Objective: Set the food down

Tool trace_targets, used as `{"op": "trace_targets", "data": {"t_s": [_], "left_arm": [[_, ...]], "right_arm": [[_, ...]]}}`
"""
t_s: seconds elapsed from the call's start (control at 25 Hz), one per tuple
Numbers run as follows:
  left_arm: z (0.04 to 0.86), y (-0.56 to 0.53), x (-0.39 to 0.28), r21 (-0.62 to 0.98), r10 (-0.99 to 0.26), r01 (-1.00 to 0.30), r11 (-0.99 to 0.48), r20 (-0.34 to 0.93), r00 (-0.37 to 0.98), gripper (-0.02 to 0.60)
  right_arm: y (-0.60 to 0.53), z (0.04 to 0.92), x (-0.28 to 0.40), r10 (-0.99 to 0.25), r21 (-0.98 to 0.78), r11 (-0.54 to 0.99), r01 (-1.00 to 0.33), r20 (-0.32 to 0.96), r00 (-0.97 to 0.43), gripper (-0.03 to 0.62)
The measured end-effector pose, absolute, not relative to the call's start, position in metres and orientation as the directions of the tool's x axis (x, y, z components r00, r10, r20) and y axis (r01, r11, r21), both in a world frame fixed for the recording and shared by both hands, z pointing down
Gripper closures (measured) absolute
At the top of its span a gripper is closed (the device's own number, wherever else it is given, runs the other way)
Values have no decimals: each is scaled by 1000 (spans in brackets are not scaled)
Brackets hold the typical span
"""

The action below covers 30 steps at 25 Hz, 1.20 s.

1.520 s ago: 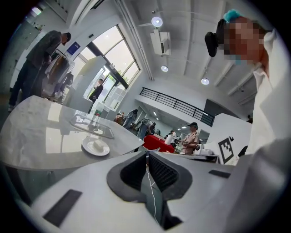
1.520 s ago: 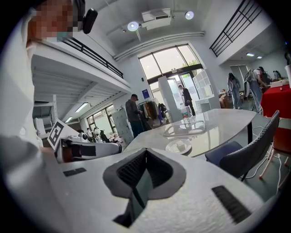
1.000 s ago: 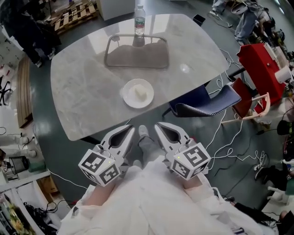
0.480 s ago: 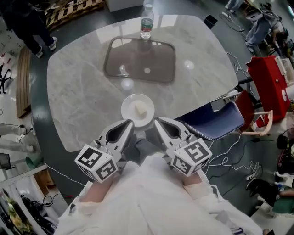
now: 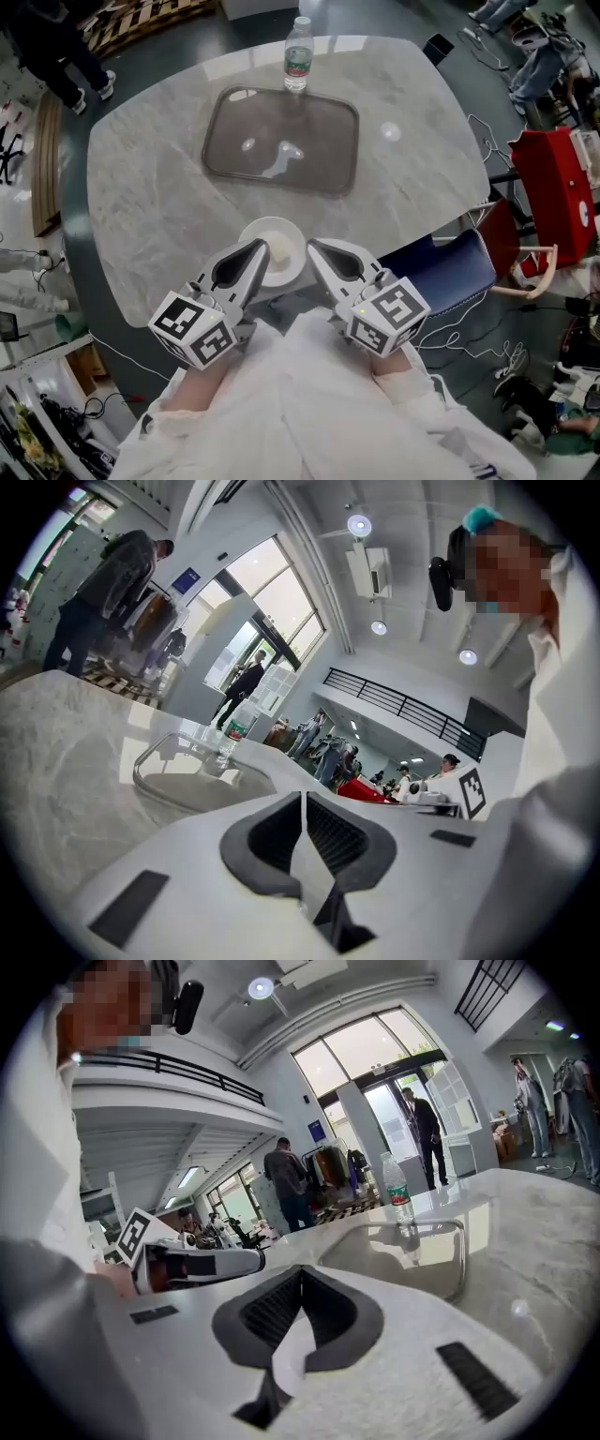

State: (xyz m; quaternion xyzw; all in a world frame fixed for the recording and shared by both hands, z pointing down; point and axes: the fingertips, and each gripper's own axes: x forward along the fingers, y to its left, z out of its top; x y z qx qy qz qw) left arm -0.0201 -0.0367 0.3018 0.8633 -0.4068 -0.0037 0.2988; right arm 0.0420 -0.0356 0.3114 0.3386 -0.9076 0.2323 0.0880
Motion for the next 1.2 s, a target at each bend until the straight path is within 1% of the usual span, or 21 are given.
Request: {"op": "trace_targets", "data": {"t_s": [0.28,0.48,0.72,0.88,1.2], "left_arm": [[313,-44,-29,531,-699,-708,-465,271,662,554],[313,-41,-38,528,-690,-708,-469,281,667,554],[315,-43,-38,521,-636,-685,-509,308,707,554],[328,-37,-44,506,-610,-678,-533,326,723,554],[355,-32,-54,543,-568,-668,-509,371,734,554]], "right_arm": [[-42,323,27,-531,-388,673,-630,339,-776,592],[-41,323,23,-551,-394,654,-645,336,-764,592],[-41,319,20,-579,-408,619,-671,341,-741,592],[-31,329,13,-575,-430,594,-680,364,-732,592],[-20,355,14,-586,-444,527,-724,428,-689,592]]}}
